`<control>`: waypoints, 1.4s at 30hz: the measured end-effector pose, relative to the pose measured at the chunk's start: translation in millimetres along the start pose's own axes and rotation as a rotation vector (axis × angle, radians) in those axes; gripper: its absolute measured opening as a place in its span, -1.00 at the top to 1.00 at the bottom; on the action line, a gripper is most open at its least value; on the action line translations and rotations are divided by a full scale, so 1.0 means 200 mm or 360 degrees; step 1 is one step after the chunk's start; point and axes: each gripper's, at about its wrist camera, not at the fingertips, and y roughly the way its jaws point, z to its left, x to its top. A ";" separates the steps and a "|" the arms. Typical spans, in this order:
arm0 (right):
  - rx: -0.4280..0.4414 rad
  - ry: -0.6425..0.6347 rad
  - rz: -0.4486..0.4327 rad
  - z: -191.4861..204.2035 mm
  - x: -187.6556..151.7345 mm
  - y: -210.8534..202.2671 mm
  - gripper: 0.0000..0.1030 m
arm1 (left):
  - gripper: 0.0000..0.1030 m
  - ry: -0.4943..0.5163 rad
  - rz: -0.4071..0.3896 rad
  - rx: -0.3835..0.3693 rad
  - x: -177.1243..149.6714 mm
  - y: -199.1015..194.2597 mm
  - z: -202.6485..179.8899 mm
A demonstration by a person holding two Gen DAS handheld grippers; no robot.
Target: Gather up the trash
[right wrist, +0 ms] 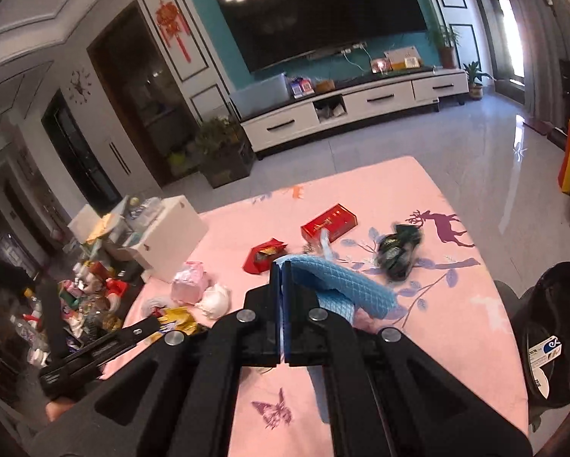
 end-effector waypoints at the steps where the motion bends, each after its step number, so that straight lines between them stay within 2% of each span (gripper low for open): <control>1: 0.0025 -0.0010 -0.0004 0.01 0.00 -0.03 0.96 | -0.88 0.0006 -0.0003 0.0002 0.00 -0.01 0.00; 5: 0.0084 -0.0093 -0.0010 0.08 -0.02 -0.12 0.96 | -0.88 0.0009 -0.0015 0.0004 0.00 -0.02 0.00; 8: 0.0126 -0.0142 0.0047 0.14 -0.05 -0.13 0.96 | -0.88 -0.0010 -0.0015 0.0001 0.01 -0.02 0.01; 14: 0.0265 -0.0151 0.0399 0.20 -0.18 0.07 0.96 | -0.88 -0.0038 -0.0003 -0.0010 0.01 -0.01 0.03; 20: 0.0086 -0.0206 0.0655 0.21 -0.35 0.35 0.96 | -0.88 -0.0012 -0.0001 0.0009 0.01 0.00 0.00; 30: 0.0042 -0.0181 0.0974 0.17 -0.56 0.64 0.96 | -0.88 0.0054 0.0018 0.0063 -0.01 0.02 -0.03; 37: -0.0044 -0.0185 0.1077 0.15 -0.63 0.71 0.95 | -0.88 0.0038 0.0032 0.0087 0.00 0.02 0.01; 38: -0.0041 -0.0181 0.1071 0.15 -0.62 0.70 0.87 | -0.88 0.0034 0.0032 0.0087 0.00 0.02 0.02; 40: 0.0002 -0.0205 0.1017 0.17 -0.57 0.62 0.46 | -0.88 0.0030 0.0029 0.0085 0.01 0.01 0.03; 41: 0.0016 -0.0218 0.0989 0.18 -0.54 0.60 -0.04 | -0.88 0.0029 0.0027 0.0085 0.01 0.00 0.03; 42: 0.0032 -0.0230 0.0931 0.18 -0.51 0.55 -0.35 | -0.88 0.0028 0.0023 0.0088 0.01 0.00 0.03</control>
